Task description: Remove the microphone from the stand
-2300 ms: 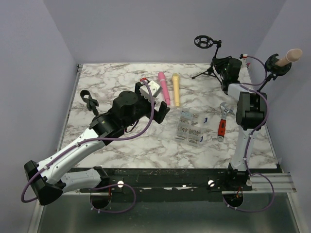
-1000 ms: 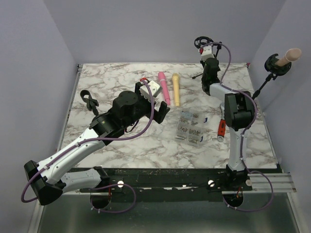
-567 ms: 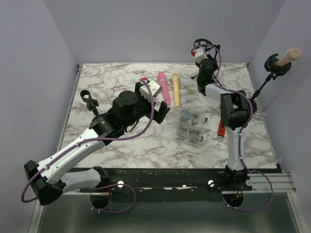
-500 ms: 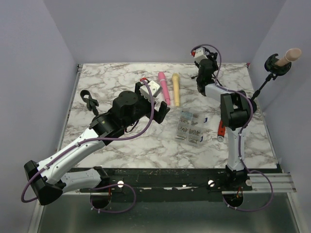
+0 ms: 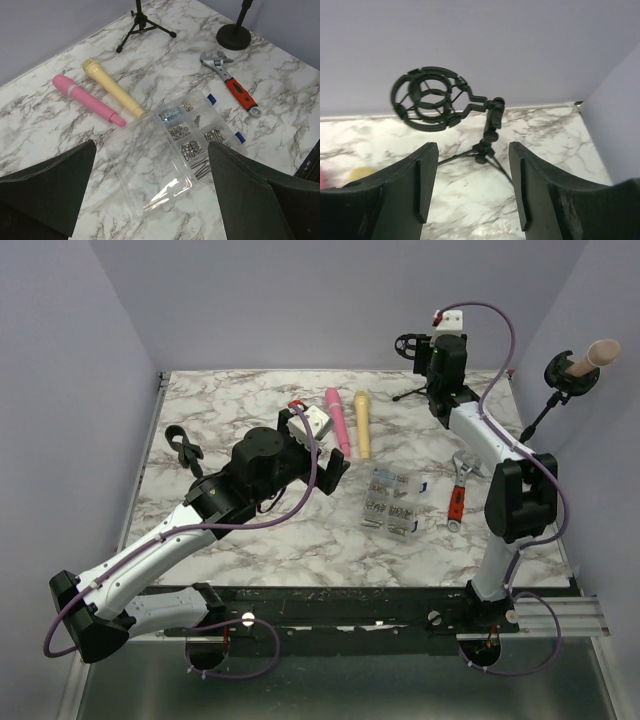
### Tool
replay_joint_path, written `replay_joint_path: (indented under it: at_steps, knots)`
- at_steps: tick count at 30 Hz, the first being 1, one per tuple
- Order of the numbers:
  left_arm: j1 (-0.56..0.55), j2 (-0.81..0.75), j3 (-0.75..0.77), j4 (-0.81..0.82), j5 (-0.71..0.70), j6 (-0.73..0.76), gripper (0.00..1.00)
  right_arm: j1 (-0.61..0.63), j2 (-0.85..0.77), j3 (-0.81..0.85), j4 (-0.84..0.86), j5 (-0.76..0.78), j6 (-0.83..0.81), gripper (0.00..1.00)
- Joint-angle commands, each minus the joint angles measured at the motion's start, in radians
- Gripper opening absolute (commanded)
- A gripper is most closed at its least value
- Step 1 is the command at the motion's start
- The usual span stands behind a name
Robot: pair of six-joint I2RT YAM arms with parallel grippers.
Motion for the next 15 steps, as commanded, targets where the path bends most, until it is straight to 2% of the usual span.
replay_joint_path:
  at_steps: [1,6,9,15]
  knots:
    - [-0.004,-0.018,0.002,0.003,0.021,-0.018,0.99,0.005,-0.134,-0.04,-0.215,-0.165,0.228,0.66]
    - [-0.004,-0.019,0.005,0.003,0.038,-0.033,0.99,0.006,-0.377,-0.242,-0.226,-0.248,0.306,0.67]
    - [-0.004,-0.025,0.008,0.002,0.055,-0.048,0.99,0.006,-0.54,-0.423,-0.128,-0.237,0.287,0.68]
    - [-0.004,-0.051,0.008,0.005,0.054,-0.049,0.99,0.006,-0.802,-0.714,0.006,-0.002,0.275,0.69]
